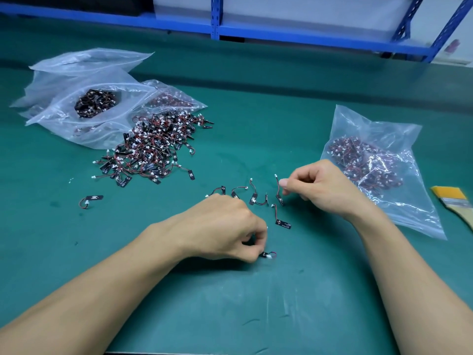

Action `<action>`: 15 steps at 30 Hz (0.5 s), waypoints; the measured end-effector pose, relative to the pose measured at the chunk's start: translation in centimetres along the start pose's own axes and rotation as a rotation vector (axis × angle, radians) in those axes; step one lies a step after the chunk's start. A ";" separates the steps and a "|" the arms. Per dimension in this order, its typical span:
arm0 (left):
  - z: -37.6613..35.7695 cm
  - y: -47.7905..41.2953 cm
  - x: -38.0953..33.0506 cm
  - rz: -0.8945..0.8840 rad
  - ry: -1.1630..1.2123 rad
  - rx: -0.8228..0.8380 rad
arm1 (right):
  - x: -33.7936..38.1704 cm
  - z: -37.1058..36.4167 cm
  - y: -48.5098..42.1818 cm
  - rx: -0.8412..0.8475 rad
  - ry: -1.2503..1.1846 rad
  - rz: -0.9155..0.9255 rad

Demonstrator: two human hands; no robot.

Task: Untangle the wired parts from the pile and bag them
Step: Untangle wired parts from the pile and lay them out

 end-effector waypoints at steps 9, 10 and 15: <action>8.8 4.3 13.0 0.485 0.030 -0.634 | -0.6 0.3 -0.3 -0.059 -0.012 0.004; 9.3 5.3 14.9 0.584 -0.020 -0.688 | -0.6 0.3 -0.3 -0.065 -0.011 0.003; 8.3 6.3 18.2 0.728 -0.030 -0.702 | -1.0 0.6 -0.4 -0.103 -0.022 -0.029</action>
Point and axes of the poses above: each hand's wrist, its own y-axis away from the middle knuckle, its own z-axis out of the back of the hand, x = y × z, the point moved 9 cm from there along -y, towards the middle knuckle, and after that the axes turned 4 degrees about -x, right-handed, at the moved point
